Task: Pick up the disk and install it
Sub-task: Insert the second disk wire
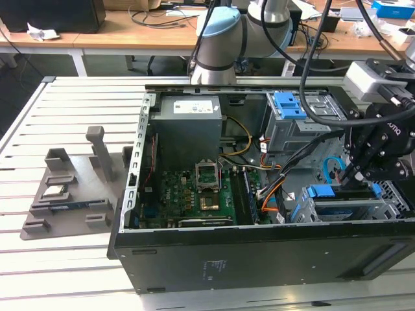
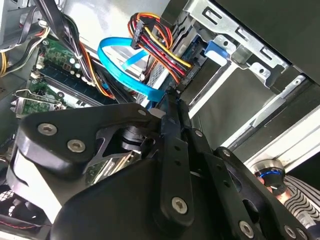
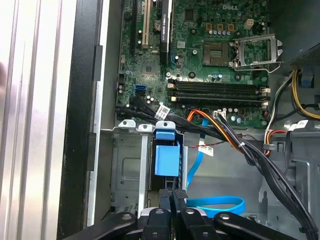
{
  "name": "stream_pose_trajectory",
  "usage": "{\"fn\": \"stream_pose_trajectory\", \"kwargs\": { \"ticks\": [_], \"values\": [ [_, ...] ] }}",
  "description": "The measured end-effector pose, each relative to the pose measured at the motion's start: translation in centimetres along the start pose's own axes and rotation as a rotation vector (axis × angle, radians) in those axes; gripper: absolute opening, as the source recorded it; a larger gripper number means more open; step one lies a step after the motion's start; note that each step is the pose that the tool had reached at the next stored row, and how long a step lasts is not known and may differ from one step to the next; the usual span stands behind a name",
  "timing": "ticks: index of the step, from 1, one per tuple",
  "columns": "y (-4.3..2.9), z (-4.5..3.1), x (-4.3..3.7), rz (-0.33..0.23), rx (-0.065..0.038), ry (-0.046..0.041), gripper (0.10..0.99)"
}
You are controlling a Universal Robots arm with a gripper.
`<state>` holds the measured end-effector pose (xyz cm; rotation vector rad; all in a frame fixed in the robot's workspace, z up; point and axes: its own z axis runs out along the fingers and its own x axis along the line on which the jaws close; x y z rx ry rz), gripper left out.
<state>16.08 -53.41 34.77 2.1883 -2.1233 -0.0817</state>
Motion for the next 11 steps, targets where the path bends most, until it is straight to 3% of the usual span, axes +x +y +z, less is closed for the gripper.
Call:
{"fn": "stream_pose_trajectory", "kwargs": {
  "ticks": [11],
  "values": [
    [-0.19, -0.26, 0.75, -0.002, -0.006, -0.0002, 0.161]
  ]
}}
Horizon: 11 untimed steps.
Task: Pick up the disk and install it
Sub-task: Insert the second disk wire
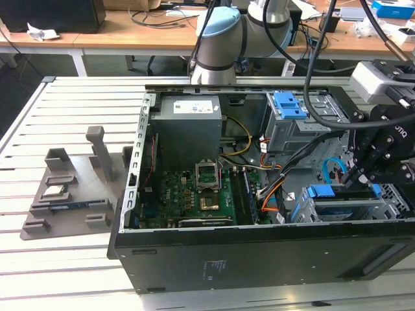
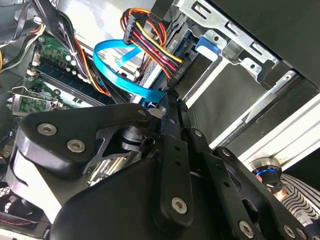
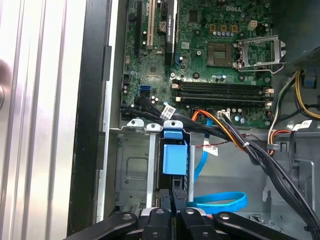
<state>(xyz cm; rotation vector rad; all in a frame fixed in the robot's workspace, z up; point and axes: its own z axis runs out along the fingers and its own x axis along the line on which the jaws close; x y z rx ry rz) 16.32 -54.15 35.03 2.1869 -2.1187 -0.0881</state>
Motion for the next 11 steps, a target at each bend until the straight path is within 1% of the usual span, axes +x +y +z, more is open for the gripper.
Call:
{"fn": "stream_pose_trajectory", "kwargs": {
  "ticks": [3, 6, 11],
  "values": [
    [-0.22, 0.12, 0.01, 0.0, -0.005, -0.0002, 0.161],
    [-0.29, 0.26, 0.0, 0.0, -0.008, -0.0001, 0.161],
    [-0.33, 0.43, -0.08, 0.0, -0.01, -0.0002, 0.161]
  ]
}}
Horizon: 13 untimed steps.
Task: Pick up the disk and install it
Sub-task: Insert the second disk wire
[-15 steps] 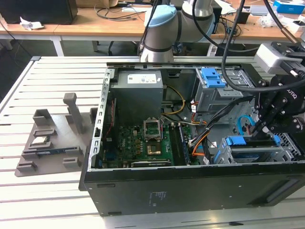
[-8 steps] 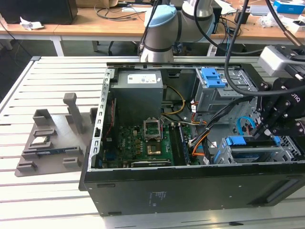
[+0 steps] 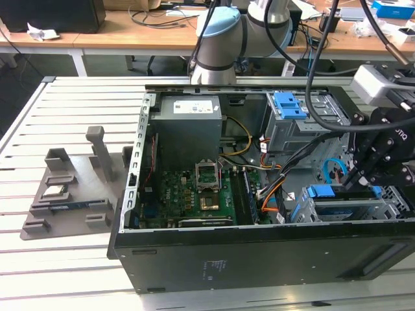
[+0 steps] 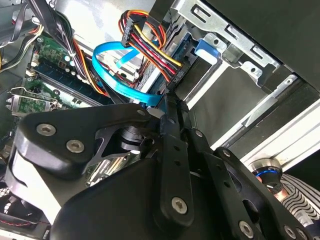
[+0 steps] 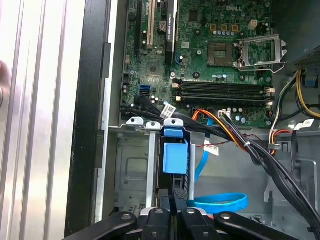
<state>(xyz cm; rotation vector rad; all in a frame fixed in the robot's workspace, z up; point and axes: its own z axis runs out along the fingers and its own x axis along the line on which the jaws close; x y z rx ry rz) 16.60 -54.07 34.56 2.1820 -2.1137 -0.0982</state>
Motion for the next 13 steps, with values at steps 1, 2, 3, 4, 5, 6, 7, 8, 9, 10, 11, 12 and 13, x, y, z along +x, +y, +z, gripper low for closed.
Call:
{"fn": "stream_pose_trajectory", "kwargs": {
  "ticks": [1, 2, 3, 4, 5, 6, 7, 8, 9, 10, 11, 12, 13],
  "values": [
    [0.0, 0.03, -0.03, 0.0, 0.0, -0.0001, 0.161],
    [-0.01, 0.08, -0.07, 0.0, 0.0, -0.0001, 0.161],
    [-0.01, 0.09, -0.11, 0.0, 0.0, -0.0001, 0.161],
    [-0.02, 0.11, -0.16, 0.0, 0.0, -0.0007, 0.161],
    [-0.02, 0.13, -0.2, 0.0, 0.0, -0.001, 0.161],
    [-0.1, 0.13, -0.37, 0.0, -0.001, -0.0017, 0.161],
    [-0.16, 0.13, -0.43, 0.0, -0.002, -0.0022, 0.161],
    [-0.22, 0.13, -0.45, 0.0, -0.002, -0.0025, 0.161],
    [-0.31, 0.17, -0.49, -0.001, -0.002, -0.0042, 0.161],
    [-0.32, 0.18, -0.49, -0.001, -0.003, -0.0039, 0.161],
    [-0.34, 0.16, -0.48, 0.0, -0.003, -0.0035, 0.161],
    [-0.34, 0.14, -0.47, 0.0, -0.003, -0.0031, 0.161],
    [-0.35, 0.14, -0.48, 0.0, -0.003, -0.003, 0.161]
  ]
}}
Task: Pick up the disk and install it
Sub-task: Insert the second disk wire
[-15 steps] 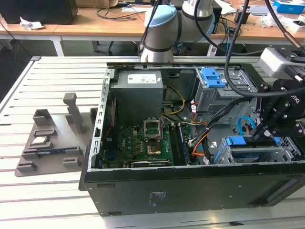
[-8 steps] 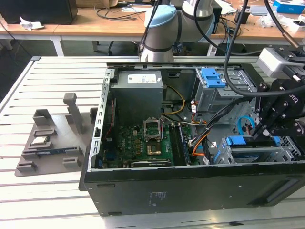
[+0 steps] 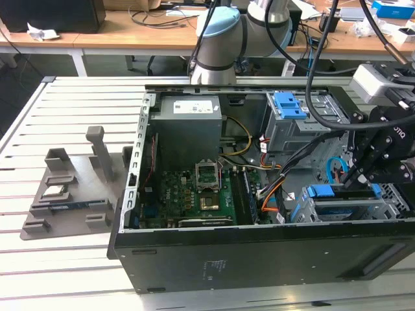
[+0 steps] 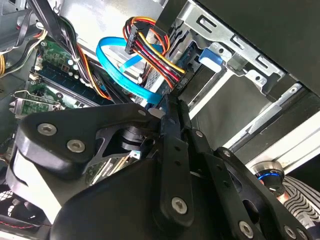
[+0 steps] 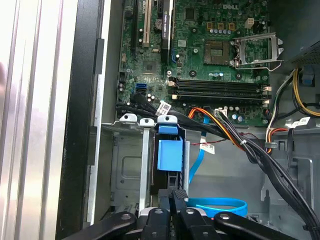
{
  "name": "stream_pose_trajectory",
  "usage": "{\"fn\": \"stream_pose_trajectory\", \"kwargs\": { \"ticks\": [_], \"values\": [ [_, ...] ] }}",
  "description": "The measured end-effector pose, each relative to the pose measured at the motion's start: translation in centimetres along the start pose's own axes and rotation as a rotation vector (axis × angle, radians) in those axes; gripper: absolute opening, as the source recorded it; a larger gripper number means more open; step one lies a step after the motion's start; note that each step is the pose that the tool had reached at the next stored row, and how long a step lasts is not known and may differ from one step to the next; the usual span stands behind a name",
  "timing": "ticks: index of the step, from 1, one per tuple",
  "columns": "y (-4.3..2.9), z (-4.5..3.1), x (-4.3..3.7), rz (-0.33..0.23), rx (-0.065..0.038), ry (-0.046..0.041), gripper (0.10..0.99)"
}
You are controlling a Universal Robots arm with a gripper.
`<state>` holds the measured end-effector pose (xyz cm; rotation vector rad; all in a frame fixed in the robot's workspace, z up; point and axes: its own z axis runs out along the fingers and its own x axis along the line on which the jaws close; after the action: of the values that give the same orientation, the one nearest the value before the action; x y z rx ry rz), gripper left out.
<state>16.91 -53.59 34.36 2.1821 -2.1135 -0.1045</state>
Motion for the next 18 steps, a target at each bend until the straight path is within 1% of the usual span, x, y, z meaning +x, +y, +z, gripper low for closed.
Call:
{"fn": "stream_pose_trajectory", "kwargs": {
  "ticks": [2, 6, 13, 15, 16, 18],
  "values": [
    [-0.01, 0.04, -0.06, 0.0, 0.0, 0.0003, 0.161],
    [-0.02, 0.08, -0.45, 0.0, 0.0, -0.0002, 0.161],
    [-0.03, 0.12, -0.44, 0.0, 0.0, -0.0001, 0.161],
    [-0.03, 0.12, -0.44, 0.0, 0.0, -0.0001, 0.173],
    [-0.02, 0.04, -0.42, 0.0, 0.0, 0.0001, 0.235],
    [0.07, -0.74, -0.46, 0.0, 0.0, 0.0001, 0.235]
  ]
}}
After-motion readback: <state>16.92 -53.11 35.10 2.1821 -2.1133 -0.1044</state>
